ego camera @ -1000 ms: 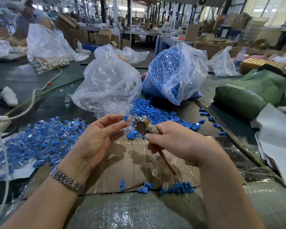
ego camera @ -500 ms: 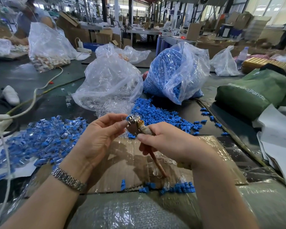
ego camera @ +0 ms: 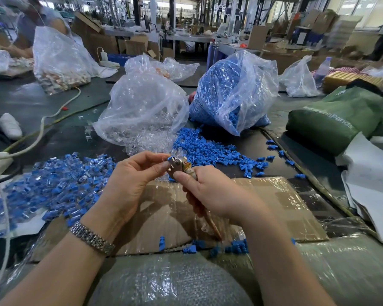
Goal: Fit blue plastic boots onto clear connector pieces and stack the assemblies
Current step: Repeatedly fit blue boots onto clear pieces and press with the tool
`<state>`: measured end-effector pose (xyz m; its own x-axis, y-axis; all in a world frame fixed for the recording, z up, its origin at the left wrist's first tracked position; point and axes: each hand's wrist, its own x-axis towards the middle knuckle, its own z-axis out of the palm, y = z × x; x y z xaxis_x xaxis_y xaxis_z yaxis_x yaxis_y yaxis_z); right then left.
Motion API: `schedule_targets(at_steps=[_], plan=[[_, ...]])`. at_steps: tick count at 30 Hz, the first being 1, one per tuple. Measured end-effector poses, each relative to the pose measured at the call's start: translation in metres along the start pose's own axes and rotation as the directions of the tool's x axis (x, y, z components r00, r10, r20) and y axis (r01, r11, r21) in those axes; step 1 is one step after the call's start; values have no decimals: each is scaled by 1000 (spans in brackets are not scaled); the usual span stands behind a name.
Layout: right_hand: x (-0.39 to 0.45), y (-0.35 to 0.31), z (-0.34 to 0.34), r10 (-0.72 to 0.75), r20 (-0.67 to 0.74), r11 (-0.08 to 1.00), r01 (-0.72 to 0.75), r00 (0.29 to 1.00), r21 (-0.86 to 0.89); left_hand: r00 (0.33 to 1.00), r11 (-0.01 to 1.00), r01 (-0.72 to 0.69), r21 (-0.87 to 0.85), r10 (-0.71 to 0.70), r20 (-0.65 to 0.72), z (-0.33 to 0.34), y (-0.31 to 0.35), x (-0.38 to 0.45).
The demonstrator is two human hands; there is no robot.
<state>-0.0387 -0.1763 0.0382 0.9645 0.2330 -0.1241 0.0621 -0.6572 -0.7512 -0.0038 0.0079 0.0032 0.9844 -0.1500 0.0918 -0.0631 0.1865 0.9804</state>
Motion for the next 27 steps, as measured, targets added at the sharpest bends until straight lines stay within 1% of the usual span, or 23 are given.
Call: schedule_targets(at_steps=[2, 4, 6, 7, 8, 9, 10, 11, 12, 13, 14, 15, 16, 17, 18, 19, 21, 22, 23, 24, 25, 27], plan=[[-1, 0, -1, 4, 4, 1000, -4, 1000, 9, 1000, 1000, 3, 8, -3, 1, 1, 0, 0], [-3, -1, -5, 19, 44, 998, -22, 999, 60, 1000, 1000, 6, 12, -6, -2, 1, 1, 0], [-5, -2, -12, 27, 94, 995, -36, 995, 97, 1000, 1000, -3, -20, 2, -24, -4, 2, 1], [-7, -2, -15, 32, 96, 994, -42, 995, 102, 999, 999, -22, -31, 20, -47, -7, 3, 2], [-9, -2, -19, 37, 79, 994, -45, 996, 101, 996, 999, -49, -5, 48, -79, -11, 5, 2], [-11, -2, -23, 39, 46, 995, -43, 998, 90, 989, 994, -77, 77, 86, -124, -15, 5, 3], [-11, 0, -28, 37, -4, 998, -36, 999, 60, 976, 974, -95, 205, 131, -174, -17, 5, 3], [-12, 1, -33, 31, -74, 1000, -31, 997, 7, 956, 929, -92, 359, 183, -228, -20, 4, 4], [-10, 4, -38, 26, -154, 997, -37, 988, -67, 929, 853, -58, 519, 237, -285, -21, 4, 4], [-8, 8, -42, 26, -226, 985, -63, 974, -158, 896, 742, 13, 671, 290, -337, -22, 4, 4], [-4, 13, -44, 41, -281, 960, -115, 959, -254, 868, 596, 104, 797, 337, -366, -25, 5, 3], [-1, 18, -45, 73, -321, 924, -185, 944, -334, 857, 435, 192, 879, 363, -367, -29, 6, 3], [3, 24, -44, 118, -348, 884, -258, 930, -390, 861, 293, 259, 920, 362, -358, -31, 6, 2], [5, 30, -42, 168, -367, 848, -324, 915, -420, 870, 197, 291, 936, 354, -344, -32, 5, 1], [7, 36, -39, 218, -380, 818, -380, 899, -432, 878, 145, 283, 948, 358, -317, -32, 4, 0], [7, 40, -38, 262, -384, 795, -424, 885, -435, 887, 126, 231, 965, 379, -262, -30, 2, -1], [8, 44, -36, 324, -374, 765, -474, 869, -437, 914, 147, 23, 989, 397, -80, -23, -4, 0], [9, 45, -35, 341, -370, 757, -486, 864, -437, 933, 179, -77, 981, 359, 8, -18, -7, 1], [9, 46, -35, 351, -367, 753, -493, 861, -436, 952, 202, -149, 968, 294, 85, -13, -11, 2], [10, 46, -35, 360, -363, 747, -498, 860, -439, 964, 199, -192, 961, 224, 146, -9, -15, 4], [11, 46, -34, 367, -358, 740, -503, 859, -446, 968, 175, -216, 961, 171, 186, -6, -19, 6], [13, 47, -32, 374, -356, 726, -509, 857, -462, 968, 115, -232, 966, 129, 217, -2, -26, 8]])
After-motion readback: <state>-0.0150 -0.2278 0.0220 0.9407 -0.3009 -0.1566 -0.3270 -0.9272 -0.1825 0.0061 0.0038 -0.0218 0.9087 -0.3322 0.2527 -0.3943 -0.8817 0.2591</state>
